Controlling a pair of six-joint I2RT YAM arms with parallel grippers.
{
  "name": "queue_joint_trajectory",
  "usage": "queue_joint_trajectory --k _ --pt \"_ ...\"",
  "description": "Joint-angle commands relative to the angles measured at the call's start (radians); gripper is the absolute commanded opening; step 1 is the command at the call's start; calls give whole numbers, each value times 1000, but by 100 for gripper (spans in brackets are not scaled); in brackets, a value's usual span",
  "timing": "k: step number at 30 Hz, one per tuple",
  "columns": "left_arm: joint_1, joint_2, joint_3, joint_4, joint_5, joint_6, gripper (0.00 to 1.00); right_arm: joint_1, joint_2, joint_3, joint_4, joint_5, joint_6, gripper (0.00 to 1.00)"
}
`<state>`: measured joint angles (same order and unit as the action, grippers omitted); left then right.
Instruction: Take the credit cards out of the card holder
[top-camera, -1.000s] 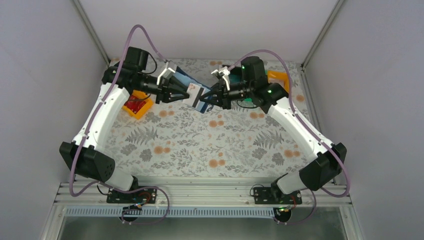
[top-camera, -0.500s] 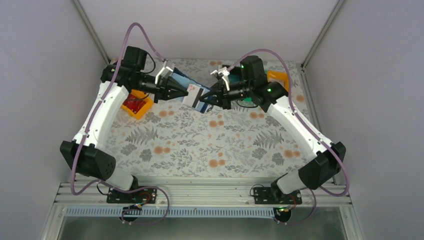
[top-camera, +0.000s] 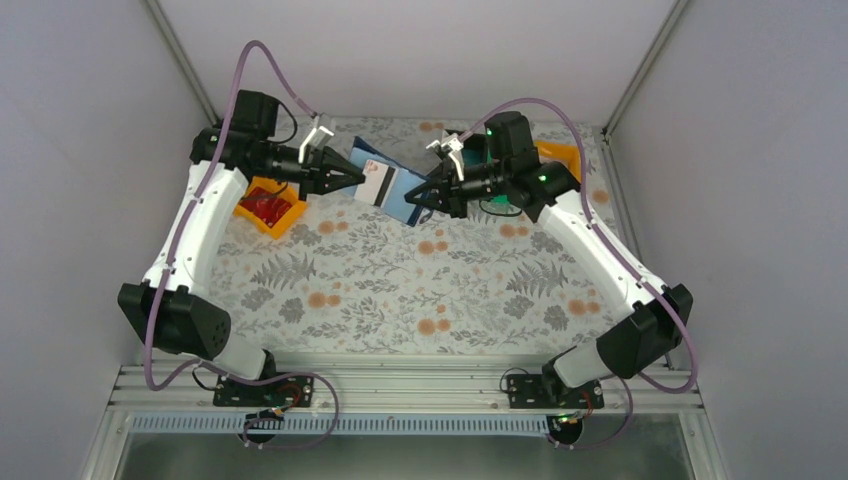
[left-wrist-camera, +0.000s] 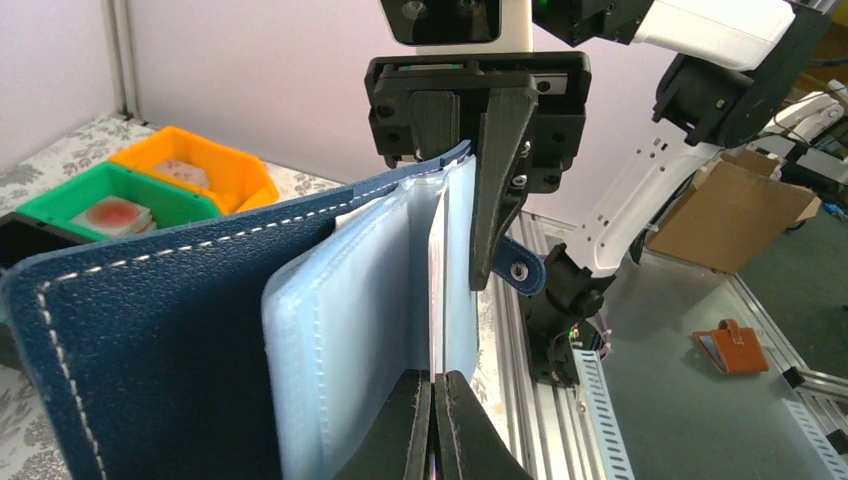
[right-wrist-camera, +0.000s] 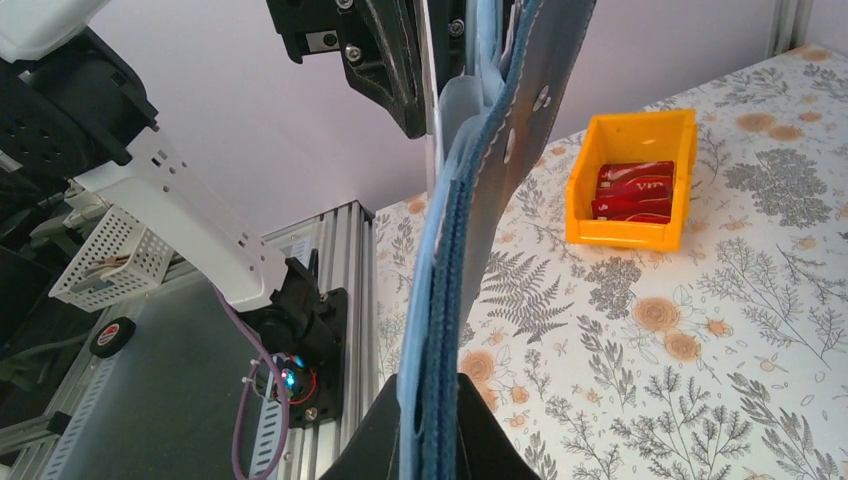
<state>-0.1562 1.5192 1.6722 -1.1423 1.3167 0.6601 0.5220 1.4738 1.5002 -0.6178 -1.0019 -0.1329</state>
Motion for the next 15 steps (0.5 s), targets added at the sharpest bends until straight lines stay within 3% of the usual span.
queue_joint_trajectory --k 1,9,15 --pt "16 -4 31 5 -1 37 3 -10 -26 2 -33 -2 -25 4" --pt "183 41 148 -34 -104 57 2 -72 8 -78 -19 37 48 4" --pt "193 22 136 -32 -153 61 2 -77 124 -99 -71 73 133 4"
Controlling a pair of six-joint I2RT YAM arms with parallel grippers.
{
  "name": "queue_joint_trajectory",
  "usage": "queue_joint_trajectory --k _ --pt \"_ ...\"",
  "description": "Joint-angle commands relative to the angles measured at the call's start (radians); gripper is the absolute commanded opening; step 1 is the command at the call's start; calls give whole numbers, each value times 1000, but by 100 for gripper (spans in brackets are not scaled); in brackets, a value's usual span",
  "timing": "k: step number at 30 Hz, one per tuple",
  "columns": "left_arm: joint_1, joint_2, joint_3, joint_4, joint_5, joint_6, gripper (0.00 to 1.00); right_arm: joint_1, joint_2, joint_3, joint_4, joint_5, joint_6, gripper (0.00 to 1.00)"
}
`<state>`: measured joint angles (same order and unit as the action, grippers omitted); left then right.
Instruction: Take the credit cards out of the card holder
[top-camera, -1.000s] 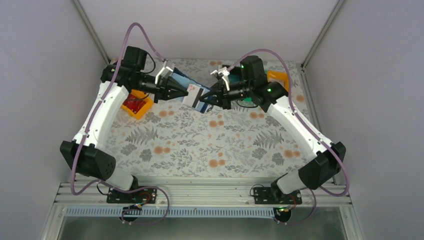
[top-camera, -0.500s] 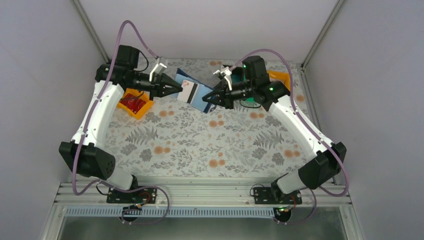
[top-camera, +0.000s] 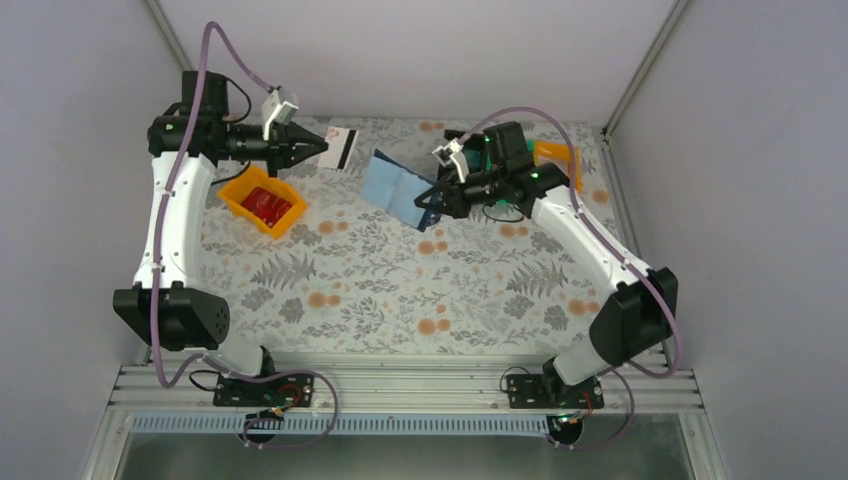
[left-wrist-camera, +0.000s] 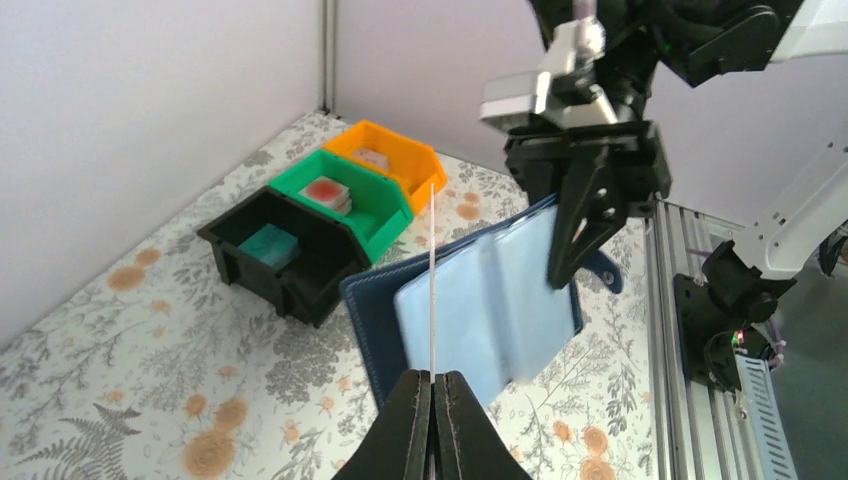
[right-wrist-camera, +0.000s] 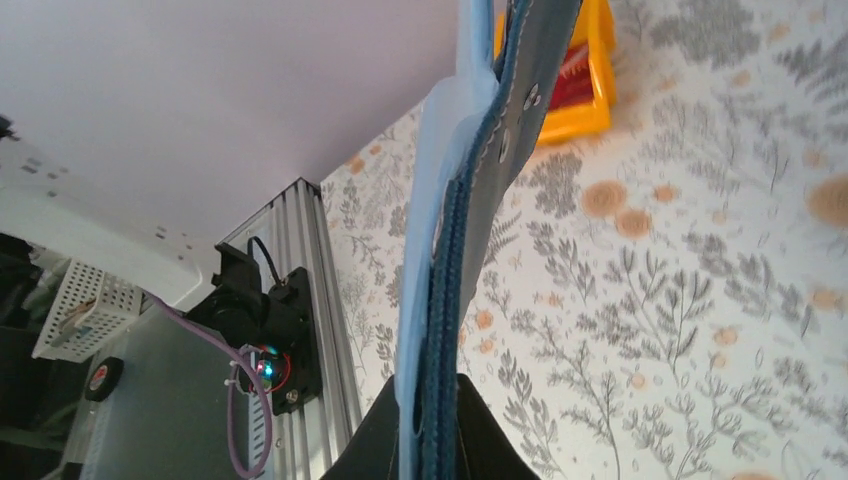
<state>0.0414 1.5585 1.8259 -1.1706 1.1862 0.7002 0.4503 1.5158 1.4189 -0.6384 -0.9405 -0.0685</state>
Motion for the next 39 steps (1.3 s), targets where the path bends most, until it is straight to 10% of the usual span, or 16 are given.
queue_joint_trajectory --k 1,12,18,26,33,39 --pt "-6 -31 -37 18 -25 6 3 -5 116 -24 -65 0 82 4" --pt "-80 -82 -139 86 -76 -54 2 49 520 -60 -165 -31 72 7" --pt "-206 -81 -102 66 -215 -54 2 -5 471 58 -201 226 134 58" --pt "-261 -34 18 -10 -230 -5 2 -48 228 297 -343 601 85 94" --pt "-308 -6 110 -5 -225 -13 2 -45 52 425 -283 297 55 96" --pt "-340 174 535 -187 -299 -20 2 -43 -165 352 45 50 69 98"
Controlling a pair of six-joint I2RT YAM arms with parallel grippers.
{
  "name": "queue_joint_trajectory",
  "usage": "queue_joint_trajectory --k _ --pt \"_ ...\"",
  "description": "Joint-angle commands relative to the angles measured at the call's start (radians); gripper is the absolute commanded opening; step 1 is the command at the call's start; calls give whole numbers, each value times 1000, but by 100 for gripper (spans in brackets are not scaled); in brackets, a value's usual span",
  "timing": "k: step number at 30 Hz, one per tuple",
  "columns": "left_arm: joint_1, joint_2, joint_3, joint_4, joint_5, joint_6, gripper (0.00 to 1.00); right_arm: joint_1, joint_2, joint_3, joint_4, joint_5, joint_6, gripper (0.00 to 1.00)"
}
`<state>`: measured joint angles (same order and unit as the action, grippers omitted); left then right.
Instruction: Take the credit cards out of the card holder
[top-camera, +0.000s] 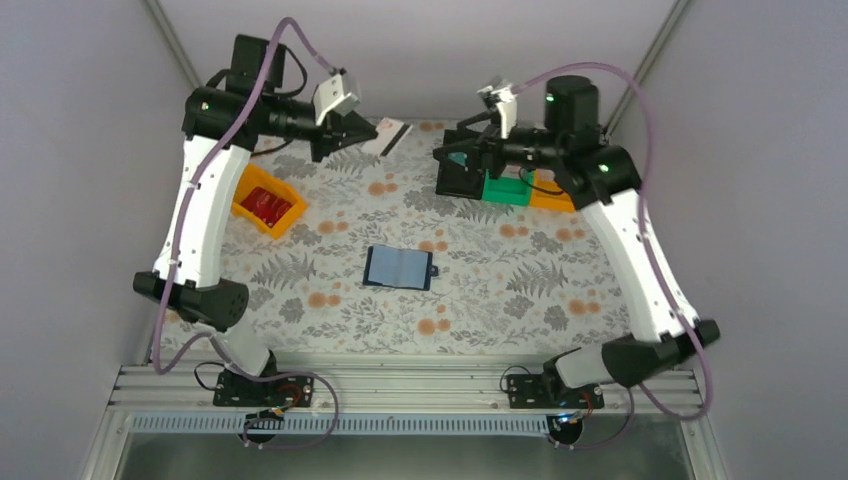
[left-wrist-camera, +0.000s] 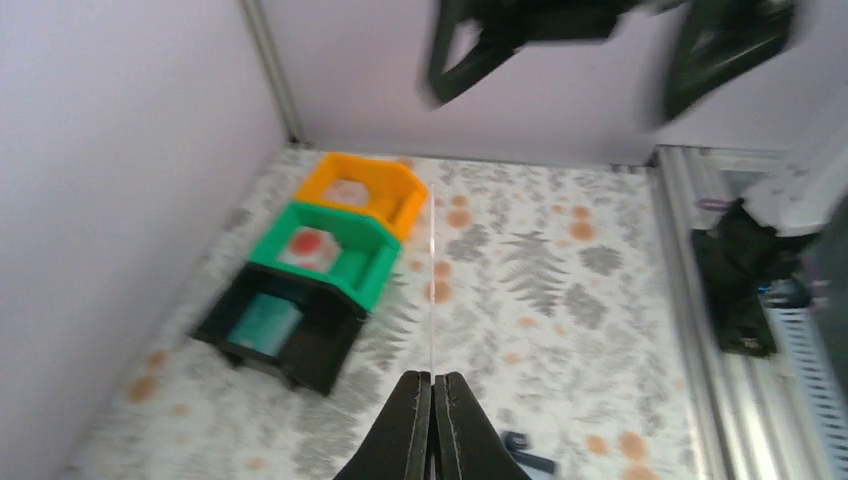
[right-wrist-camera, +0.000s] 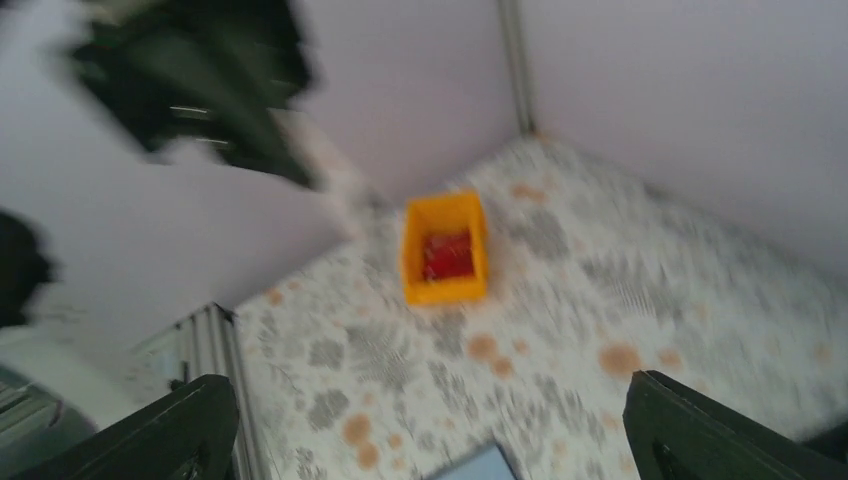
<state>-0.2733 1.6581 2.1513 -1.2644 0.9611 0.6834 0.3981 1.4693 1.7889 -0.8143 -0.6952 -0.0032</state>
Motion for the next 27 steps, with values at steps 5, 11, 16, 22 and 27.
queue_joint_trajectory --k 5,11,16,22,27 --pt "-278 44 276 45 -806 203 2 9 -110 118 252 -27 170 99" --pt "-478 -120 -51 574 -1446 675 2 8 -77 164 314 170 477 99" --pt "-611 -123 -111 865 -1605 948 2 9 -22 182 359 121 685 98" --pt "-731 -105 -134 1044 -1714 1089 2 3 -11 173 526 -11 896 99" --pt "-780 -119 -201 1089 -1738 1122 3 -1 -21 121 635 -37 1026 99"
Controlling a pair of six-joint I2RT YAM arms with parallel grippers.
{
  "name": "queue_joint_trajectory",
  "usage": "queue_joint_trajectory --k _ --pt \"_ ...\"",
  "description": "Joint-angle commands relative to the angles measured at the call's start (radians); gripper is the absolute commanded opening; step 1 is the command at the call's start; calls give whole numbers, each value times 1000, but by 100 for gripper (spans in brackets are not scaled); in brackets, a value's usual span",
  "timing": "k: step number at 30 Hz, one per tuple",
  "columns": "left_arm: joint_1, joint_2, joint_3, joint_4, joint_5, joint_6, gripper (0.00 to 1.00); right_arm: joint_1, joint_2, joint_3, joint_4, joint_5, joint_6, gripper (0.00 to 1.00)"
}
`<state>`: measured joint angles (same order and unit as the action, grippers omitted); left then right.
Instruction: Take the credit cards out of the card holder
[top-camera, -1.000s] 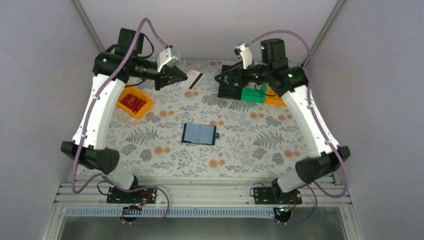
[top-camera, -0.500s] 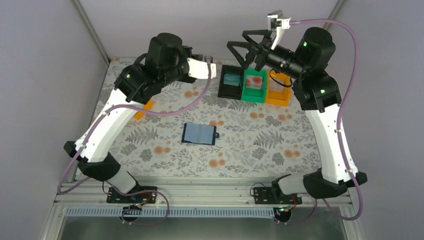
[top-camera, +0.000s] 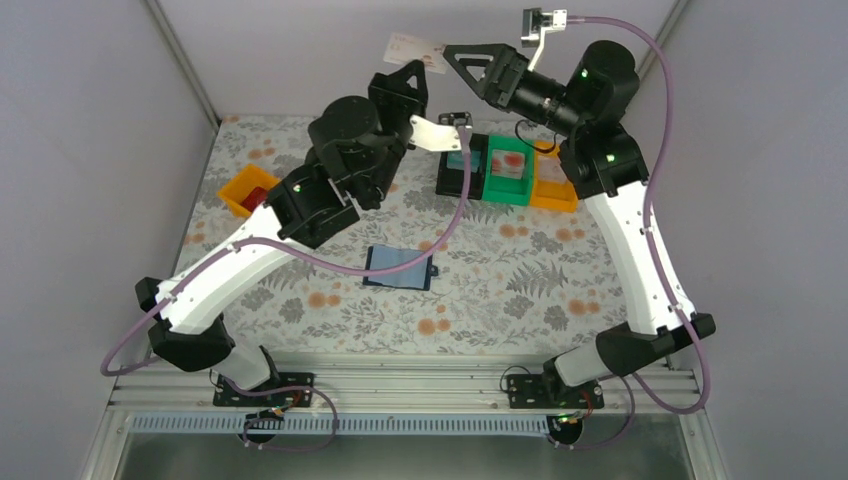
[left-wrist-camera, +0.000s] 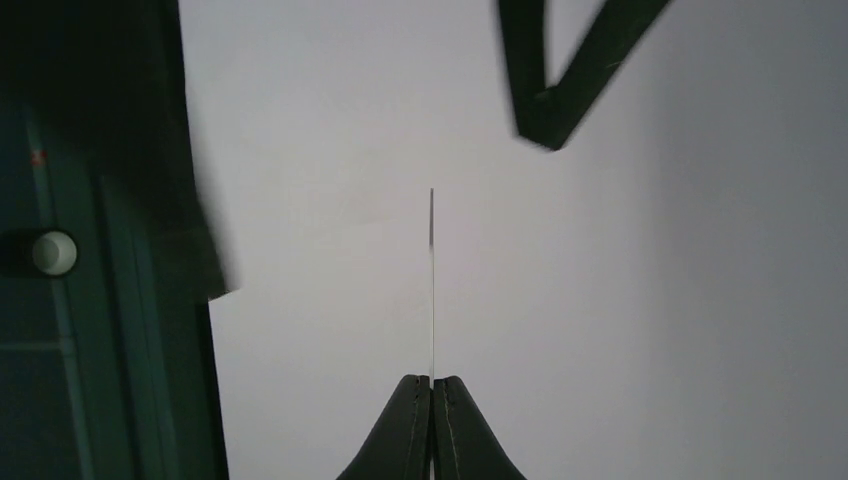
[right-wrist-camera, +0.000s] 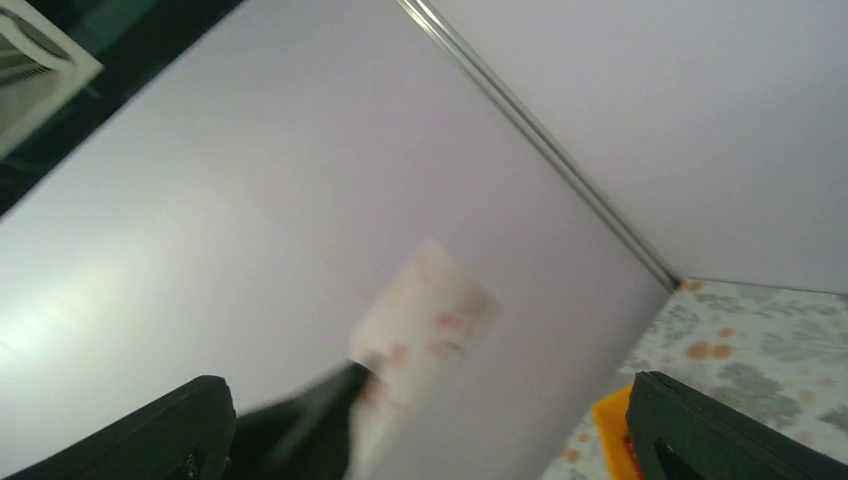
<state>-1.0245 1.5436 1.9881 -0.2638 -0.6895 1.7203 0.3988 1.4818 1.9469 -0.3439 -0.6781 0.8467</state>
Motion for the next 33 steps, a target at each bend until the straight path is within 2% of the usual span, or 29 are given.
queue_joint_trajectory --k 1,5,8,12,16,21,26,27,28,29,30,33 --pt "-34 -5 -43 97 -89 92 2 -2 -39 -54 186 -51 207 98" --pt "-53 0 -74 149 -93 128 2 -2 -49 -102 213 -33 299 92" --pt "-64 8 -82 169 -94 144 2 -1 -42 -83 176 -18 318 78" --pt "-70 13 -88 158 -96 135 2 4 -39 -74 185 -22 344 58" --pt "-77 19 -95 141 -96 119 2 7 -31 -64 186 -29 347 32" --pt "-85 23 -107 126 -94 100 2 8 -11 -56 168 -47 338 4" --pt "-89 28 -109 77 -98 55 2 3 -9 -50 143 -53 306 4" --pt "-89 34 -93 39 -100 24 12 -6 -12 -51 127 -52 291 4" --pt "-89 45 -57 -30 -100 -31 37 -24 -16 -56 110 -56 264 4" --pt "-87 59 -6 -130 -94 -118 81 -48 -18 -62 82 -60 232 4" --pt "-80 78 53 -235 -78 -213 98 -82 -21 -81 49 -67 190 4" --pt "-6 121 177 -546 4 -501 100 -183 -20 -145 -105 -61 12 4"
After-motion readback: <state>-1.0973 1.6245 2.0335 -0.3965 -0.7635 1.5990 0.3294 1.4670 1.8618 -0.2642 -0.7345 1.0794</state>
